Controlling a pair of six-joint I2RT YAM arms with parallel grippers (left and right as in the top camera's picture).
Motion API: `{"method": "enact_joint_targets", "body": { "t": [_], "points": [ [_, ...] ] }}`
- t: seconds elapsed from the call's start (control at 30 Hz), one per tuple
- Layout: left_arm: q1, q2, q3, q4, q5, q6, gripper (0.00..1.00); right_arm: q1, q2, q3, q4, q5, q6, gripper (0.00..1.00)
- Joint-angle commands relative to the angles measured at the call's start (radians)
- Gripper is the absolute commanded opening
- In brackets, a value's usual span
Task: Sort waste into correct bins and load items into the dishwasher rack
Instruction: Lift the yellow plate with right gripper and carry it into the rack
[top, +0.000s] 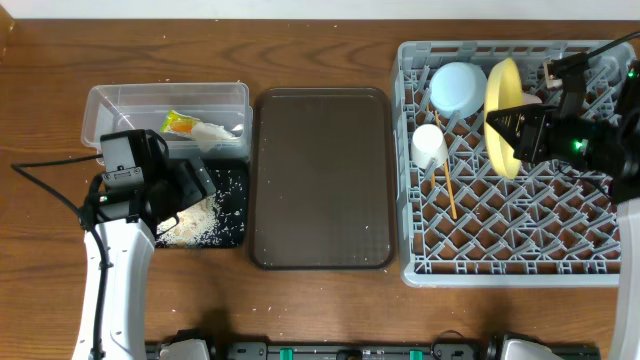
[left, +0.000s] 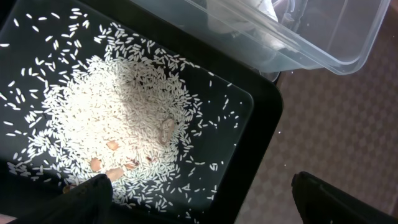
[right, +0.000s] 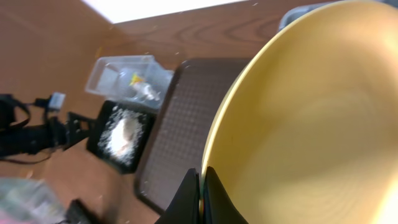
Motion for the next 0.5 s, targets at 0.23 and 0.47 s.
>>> {"method": "enact_joint_targets", "body": {
  "t": [0.23, 0.47],
  "points": [
    [0.003, 0.002, 0.018, 0.0, -0.006, -0.002, 0.95, -0.029, 0.119, -0.016, -0.01, -0.188, -0.137, 0.01],
    [0.003, 0.002, 0.018, 0.0, -0.006, -0.002, 0.95, -0.029, 0.192, -0.017, -0.043, -0.254, -0.214, 0.01]
  ]
}}
